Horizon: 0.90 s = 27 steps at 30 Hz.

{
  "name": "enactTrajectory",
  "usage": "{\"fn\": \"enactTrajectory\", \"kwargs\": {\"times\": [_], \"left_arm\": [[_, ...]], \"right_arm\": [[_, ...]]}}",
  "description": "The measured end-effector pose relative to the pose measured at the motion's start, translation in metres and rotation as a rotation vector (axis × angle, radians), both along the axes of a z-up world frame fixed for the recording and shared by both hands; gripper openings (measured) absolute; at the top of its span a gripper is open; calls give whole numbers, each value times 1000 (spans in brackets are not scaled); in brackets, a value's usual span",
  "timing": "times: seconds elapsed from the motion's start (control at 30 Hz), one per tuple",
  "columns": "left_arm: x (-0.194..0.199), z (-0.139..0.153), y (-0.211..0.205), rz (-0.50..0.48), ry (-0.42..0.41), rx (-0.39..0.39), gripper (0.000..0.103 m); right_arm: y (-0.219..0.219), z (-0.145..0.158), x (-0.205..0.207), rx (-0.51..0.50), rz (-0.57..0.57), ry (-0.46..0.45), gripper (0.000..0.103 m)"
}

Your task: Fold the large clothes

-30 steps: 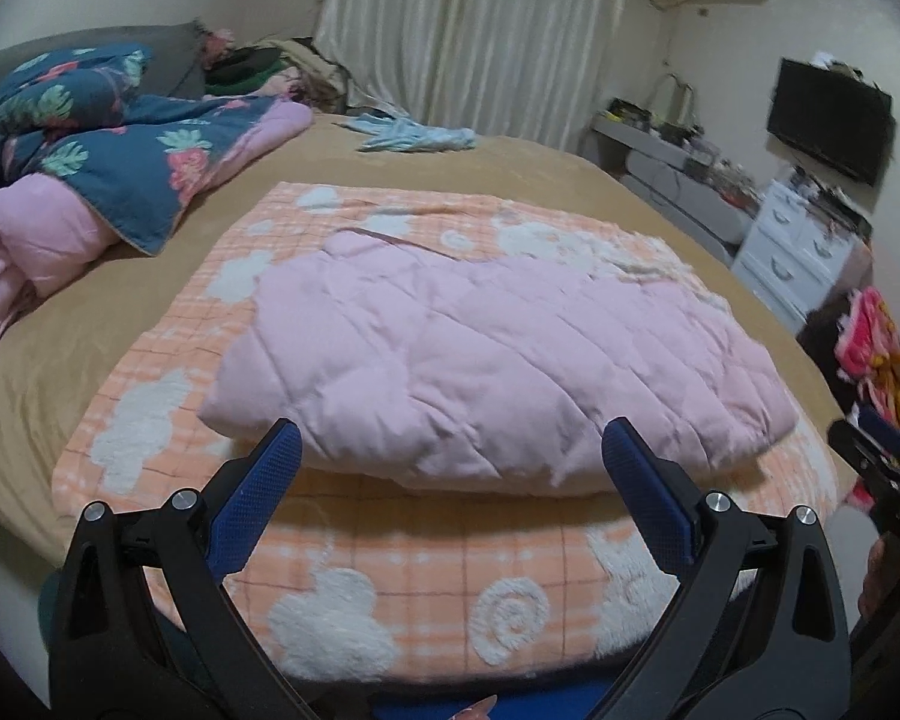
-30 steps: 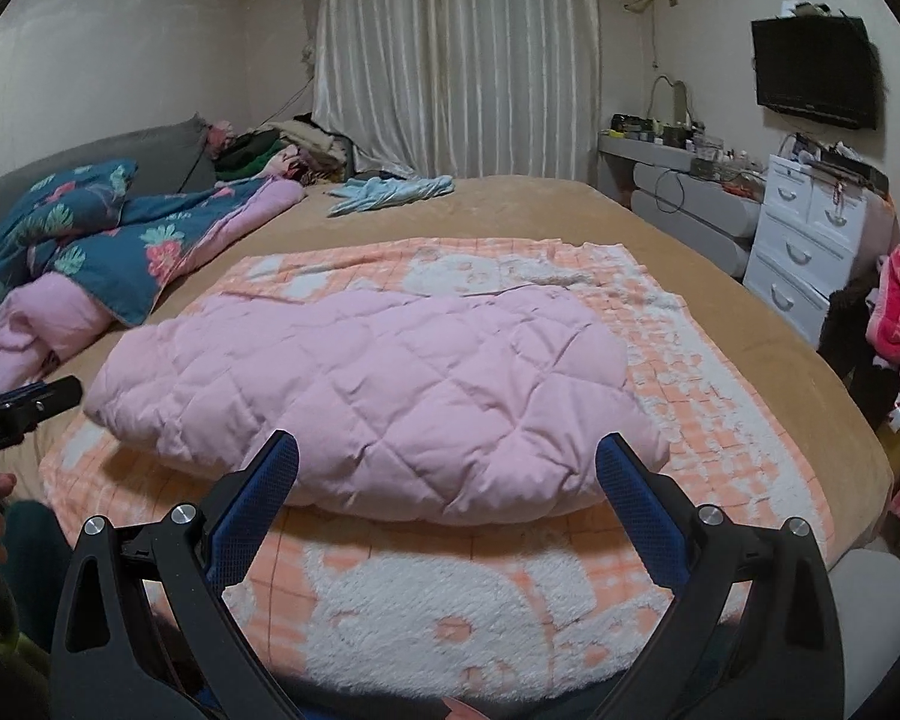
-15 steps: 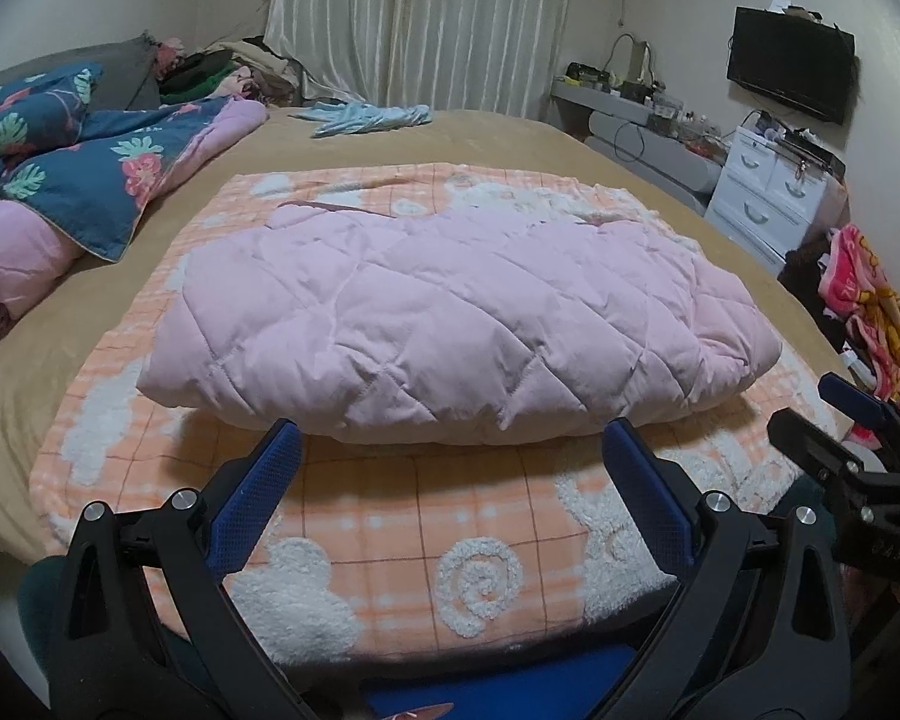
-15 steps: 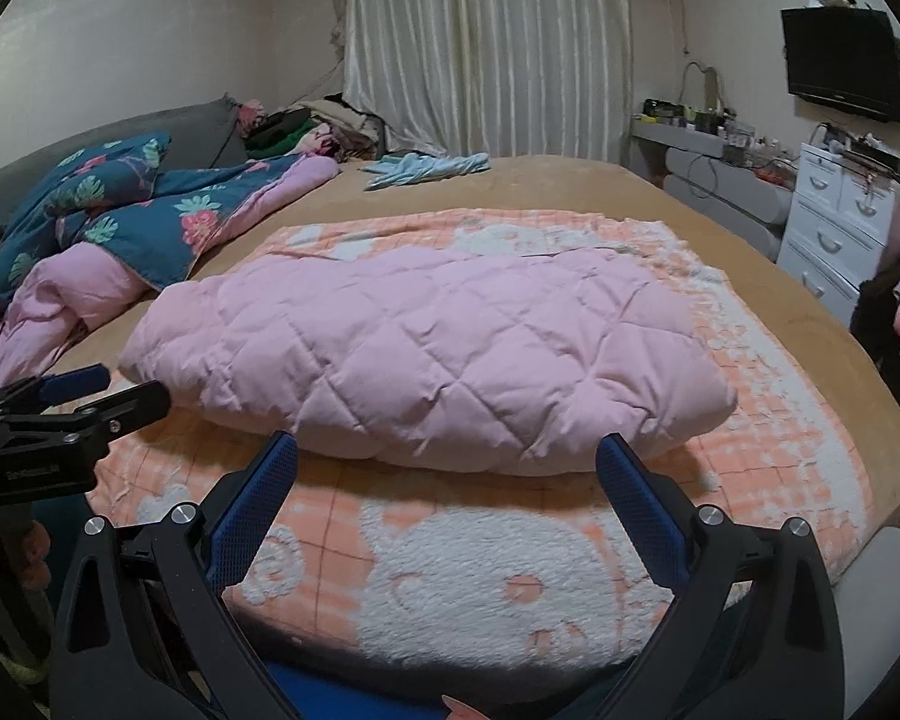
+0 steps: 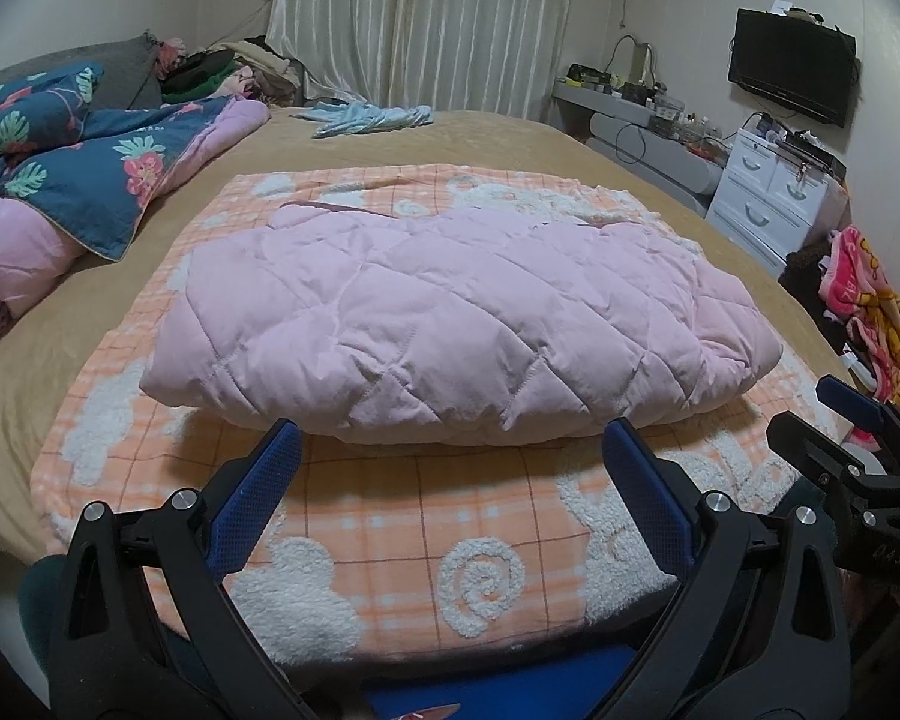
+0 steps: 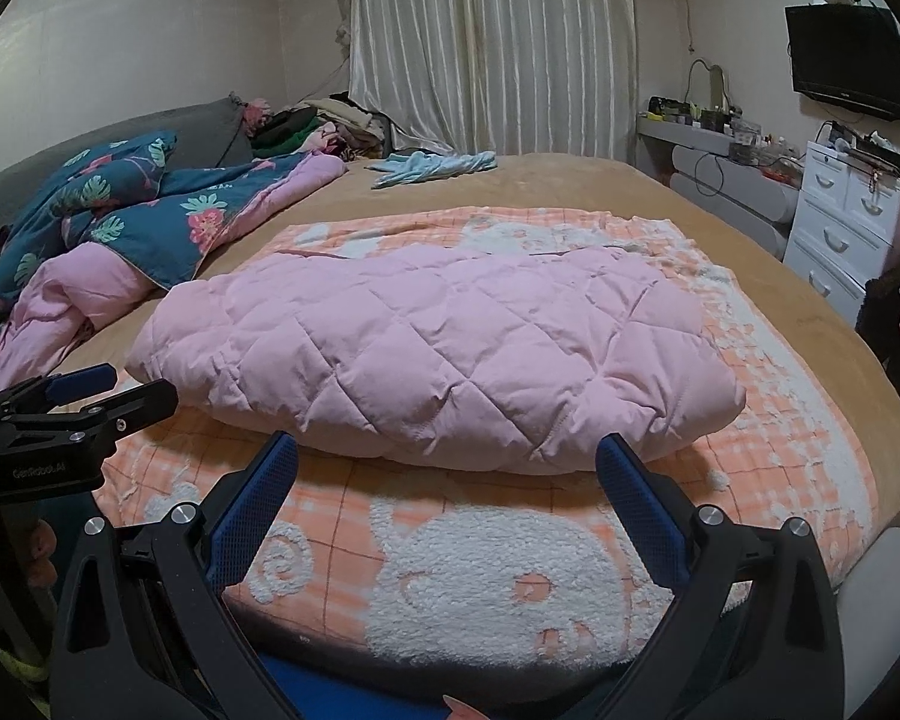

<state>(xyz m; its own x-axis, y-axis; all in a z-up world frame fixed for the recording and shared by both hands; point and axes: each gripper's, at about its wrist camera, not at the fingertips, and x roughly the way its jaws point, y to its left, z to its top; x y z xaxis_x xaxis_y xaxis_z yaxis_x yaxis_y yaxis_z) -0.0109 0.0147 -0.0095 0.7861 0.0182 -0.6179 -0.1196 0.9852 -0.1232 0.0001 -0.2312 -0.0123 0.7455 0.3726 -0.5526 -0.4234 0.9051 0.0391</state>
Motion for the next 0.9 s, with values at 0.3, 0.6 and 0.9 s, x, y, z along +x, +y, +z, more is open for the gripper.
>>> {"fn": "enactTrajectory", "kwargs": {"times": [0.3,0.6,0.9], "left_arm": [[-1,0,1,2,-1,-1,94],[-1,0,2,6,1,-2,94],[-1,0,2,5,0,0,94]], "right_arm": [[-1,0,-1,0,0,1,99],[-1,0,-1,-1,-1,-1,99],[-1,0,-1,1,0,1,99]]}}
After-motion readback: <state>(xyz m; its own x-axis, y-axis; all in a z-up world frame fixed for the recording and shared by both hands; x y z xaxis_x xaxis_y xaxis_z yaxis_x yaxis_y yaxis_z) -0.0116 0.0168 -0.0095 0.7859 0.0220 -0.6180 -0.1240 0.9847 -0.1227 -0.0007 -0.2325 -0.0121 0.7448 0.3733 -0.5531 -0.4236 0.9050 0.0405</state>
